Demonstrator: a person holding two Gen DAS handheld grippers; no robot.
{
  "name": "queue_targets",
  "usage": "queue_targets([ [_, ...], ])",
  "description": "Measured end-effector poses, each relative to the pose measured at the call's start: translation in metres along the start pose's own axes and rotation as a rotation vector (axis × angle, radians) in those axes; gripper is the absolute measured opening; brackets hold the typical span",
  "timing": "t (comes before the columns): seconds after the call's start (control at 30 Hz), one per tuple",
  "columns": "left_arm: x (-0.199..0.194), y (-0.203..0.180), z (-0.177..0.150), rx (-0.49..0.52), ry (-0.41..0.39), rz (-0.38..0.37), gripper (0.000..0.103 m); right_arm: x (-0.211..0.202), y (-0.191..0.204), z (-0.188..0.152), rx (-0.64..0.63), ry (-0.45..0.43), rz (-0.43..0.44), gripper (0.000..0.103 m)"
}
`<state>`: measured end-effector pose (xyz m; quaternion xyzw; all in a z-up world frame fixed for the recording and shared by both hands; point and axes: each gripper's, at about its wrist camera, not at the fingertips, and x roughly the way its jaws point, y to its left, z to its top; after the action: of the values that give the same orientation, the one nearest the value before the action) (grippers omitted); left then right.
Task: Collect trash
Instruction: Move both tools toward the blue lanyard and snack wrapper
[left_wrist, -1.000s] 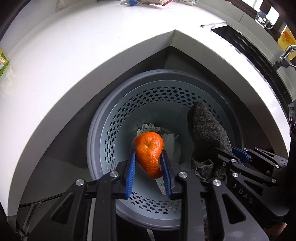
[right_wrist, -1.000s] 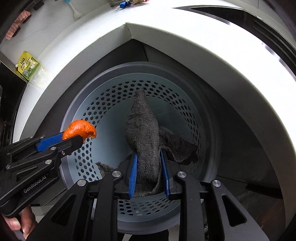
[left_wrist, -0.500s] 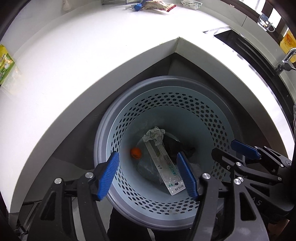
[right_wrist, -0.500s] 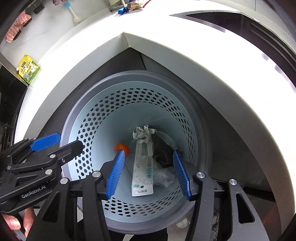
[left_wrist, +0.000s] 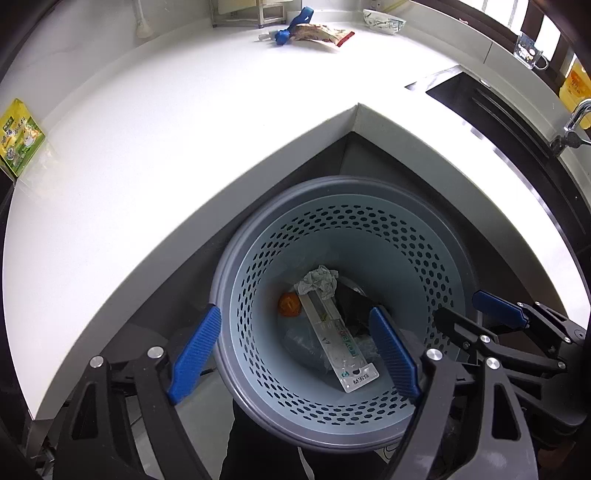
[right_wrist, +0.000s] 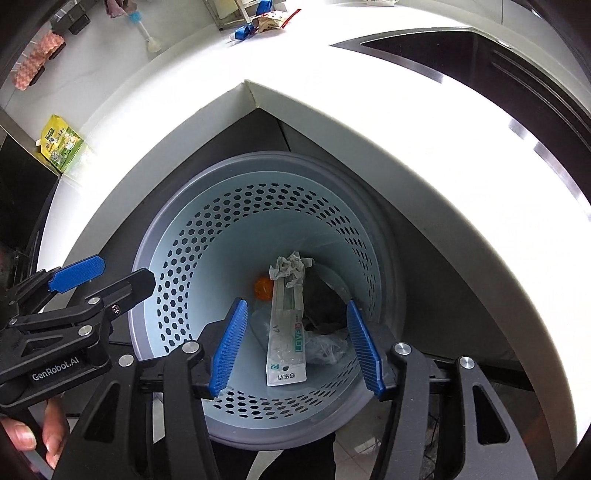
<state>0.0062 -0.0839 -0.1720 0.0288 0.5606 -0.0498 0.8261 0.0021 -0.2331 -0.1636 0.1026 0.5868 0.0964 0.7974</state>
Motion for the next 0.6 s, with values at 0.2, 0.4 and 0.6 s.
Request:
queue_targets([
  [0.2,-0.019,0.003,0.007,-0.011,-0.049,0.027,0.089,-0.014,0.0,0.0,-0.008,-0.016,0.011,0.057],
  [0.4,-0.038,0.004,0.014,-0.039,-0.093,0.041,0.092,-0.03,-0.002,0.002,-0.024,-0.045,0.016,0.06],
  [0.6,-0.058,0.004,0.019,-0.068,-0.163,0.066,0.092,-0.046,-0.005,0.008,-0.039,-0.081,0.021,0.061],
])
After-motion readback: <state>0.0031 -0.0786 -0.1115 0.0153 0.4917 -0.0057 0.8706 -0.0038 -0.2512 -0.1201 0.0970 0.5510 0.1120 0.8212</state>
